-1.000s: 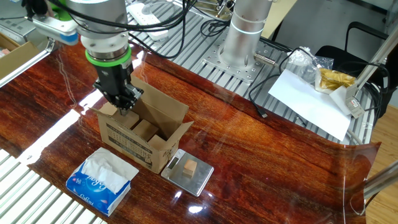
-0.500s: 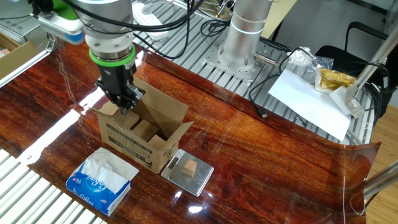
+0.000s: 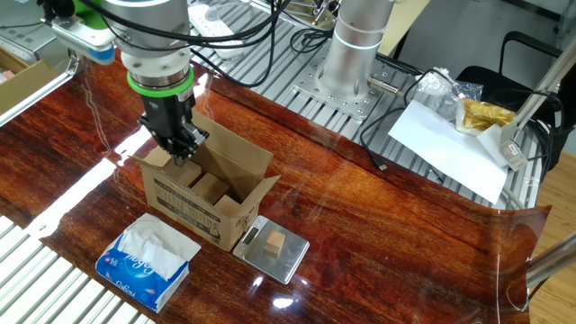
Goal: Open a box
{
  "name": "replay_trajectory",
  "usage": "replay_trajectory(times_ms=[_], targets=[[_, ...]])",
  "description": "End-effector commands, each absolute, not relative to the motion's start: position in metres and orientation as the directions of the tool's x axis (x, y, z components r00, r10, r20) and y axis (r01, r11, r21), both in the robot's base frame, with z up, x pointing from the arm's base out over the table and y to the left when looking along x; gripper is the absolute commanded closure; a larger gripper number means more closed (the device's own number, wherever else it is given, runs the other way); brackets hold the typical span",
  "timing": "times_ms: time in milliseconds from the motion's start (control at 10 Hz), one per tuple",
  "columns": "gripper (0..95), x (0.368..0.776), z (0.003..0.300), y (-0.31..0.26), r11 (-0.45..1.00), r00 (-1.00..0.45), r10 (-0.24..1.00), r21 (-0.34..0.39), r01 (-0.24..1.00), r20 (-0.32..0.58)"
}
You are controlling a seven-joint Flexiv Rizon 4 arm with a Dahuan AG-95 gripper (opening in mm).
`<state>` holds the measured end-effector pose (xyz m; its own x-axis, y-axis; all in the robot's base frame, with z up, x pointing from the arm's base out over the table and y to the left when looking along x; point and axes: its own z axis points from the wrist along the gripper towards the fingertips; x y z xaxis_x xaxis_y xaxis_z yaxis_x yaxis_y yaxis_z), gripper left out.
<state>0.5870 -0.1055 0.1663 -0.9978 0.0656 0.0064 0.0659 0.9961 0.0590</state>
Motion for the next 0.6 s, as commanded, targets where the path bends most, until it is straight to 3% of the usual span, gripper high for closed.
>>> replay_trajectory(times_ms=[100, 600], targets=[[95.0, 0.5878, 0.1661, -0.1058, 0.988, -0.992, 0.125, 0.082, 0.127, 0.036], [95.0, 0.5878, 0.1661, -0.1058, 0.982, -0.984, 0.172, 0.075, 0.175, 0.052]])
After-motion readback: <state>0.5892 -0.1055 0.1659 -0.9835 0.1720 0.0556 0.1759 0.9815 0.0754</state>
